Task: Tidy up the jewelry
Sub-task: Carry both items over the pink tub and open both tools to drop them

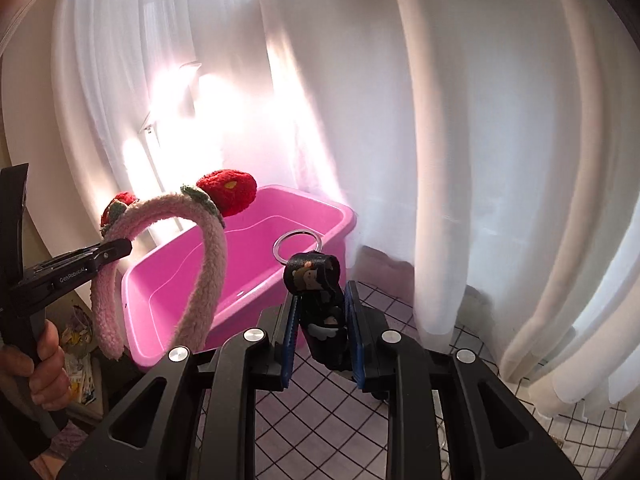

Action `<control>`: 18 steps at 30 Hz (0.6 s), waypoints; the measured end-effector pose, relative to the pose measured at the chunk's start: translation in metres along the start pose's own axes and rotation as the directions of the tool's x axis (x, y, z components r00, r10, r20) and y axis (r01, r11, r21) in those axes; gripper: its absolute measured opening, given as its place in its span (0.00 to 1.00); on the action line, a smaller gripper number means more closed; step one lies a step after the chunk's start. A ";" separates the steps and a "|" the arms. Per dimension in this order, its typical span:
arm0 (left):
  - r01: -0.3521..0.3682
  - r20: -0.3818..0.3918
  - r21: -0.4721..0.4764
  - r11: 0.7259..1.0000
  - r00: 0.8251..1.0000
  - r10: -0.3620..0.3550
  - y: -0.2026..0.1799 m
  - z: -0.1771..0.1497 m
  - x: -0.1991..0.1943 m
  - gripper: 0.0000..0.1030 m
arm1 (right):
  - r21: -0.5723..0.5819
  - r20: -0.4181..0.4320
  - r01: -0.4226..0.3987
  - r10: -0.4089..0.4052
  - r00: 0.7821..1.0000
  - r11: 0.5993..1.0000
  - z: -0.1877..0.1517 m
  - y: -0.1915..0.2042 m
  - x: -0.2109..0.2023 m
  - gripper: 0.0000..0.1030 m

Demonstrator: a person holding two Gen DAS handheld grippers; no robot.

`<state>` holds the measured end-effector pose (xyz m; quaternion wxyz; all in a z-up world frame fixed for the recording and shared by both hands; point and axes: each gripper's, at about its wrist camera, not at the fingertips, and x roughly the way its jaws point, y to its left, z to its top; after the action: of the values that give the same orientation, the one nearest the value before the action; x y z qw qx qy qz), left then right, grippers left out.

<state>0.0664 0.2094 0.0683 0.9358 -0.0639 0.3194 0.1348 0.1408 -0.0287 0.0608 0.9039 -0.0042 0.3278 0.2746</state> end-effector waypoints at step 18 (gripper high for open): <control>-0.127 -0.342 -0.013 0.992 0.933 0.115 0.043 0.004 0.140 0.11 | -0.109 -0.425 -0.083 0.029 0.905 0.991 0.064 0.080 0.225 0.21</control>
<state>0.1628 0.2814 -0.0161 0.8552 -0.0829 0.4771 0.1847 0.2818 0.1622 -0.0087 0.8013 -0.1103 0.4978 0.3130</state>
